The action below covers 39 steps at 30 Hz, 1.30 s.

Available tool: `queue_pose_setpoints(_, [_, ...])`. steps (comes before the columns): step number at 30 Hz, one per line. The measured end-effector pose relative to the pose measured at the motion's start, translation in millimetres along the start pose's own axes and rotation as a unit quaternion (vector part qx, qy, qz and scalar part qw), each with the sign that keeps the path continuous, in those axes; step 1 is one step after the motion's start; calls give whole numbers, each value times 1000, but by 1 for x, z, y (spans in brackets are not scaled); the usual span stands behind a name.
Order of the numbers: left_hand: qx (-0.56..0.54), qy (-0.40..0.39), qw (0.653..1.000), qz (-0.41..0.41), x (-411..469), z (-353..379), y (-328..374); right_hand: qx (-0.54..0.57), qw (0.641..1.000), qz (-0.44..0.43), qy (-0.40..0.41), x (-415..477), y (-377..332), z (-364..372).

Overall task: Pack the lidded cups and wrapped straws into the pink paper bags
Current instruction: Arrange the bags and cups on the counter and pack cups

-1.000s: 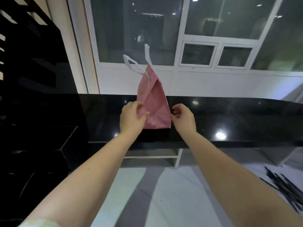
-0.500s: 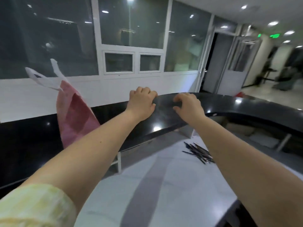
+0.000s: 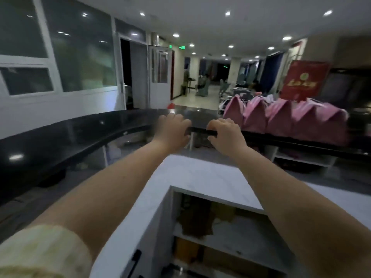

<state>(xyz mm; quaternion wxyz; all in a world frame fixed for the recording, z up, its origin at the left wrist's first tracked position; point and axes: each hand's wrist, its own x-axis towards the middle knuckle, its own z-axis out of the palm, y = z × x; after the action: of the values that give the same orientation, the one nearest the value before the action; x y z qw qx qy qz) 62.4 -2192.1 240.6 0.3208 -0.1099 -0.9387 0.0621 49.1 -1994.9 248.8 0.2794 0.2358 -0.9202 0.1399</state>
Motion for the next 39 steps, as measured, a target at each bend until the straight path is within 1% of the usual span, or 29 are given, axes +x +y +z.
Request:
queue_pose_setpoints(5, [-90, -37, 992, 83, 52, 35, 215, -62, 994, 95, -10, -101, 161, -65])
queue_pose_setpoints(8, [-135, -46, 979, 147, 73, 45, 336, -121, 980, 153, -33, -170, 249, -102])
queue_pose_setpoints(12, [-176, -45, 957, 226, 96, 38, 471, -194, 948, 249, -38, -254, 347, -166])
queue_pose_setpoints(15, [-202, -36, 938, 278, 110, 31, 554, -214, 926, 309, -19, -309, 396, -208])
queue_pose_setpoints(19, [-258, -49, 905, 335, 108, 35, 652, -223, 892, 394, -2, -378, 440, -235])
queue_pose_setpoints(24, [-297, -76, 851, 427, 90, 56, 761, -234, 849, 469, -73, -448, 484, -249])
queue_pose_setpoints(28, [-292, -66, 809, 505, 88, 72, 833, -257, 811, 519, -79, -487, 520, -259])
queue_pose_setpoints(31, [-286, -41, 782, 552, 103, 83, 883, -320, 771, 525, -168, -506, 551, -268])
queue_pose_setpoints(32, [-285, -32, 775, 564, 114, 84, 900, -332, 758, 529, -186, -509, 563, -275])
queue_pose_setpoints(33, [-288, -23, 769, 571, 127, 84, 917, -337, 749, 539, -187, -510, 575, -285])
queue_pose_setpoints(37, [-328, -2, 749, 575, 185, 72, 985, -345, 720, 588, -126, -515, 625, -328])
queue_pose_setpoints(39, [-342, -1, 738, 582, 202, 67, 1018, -345, 707, 608, -112, -522, 643, -337])
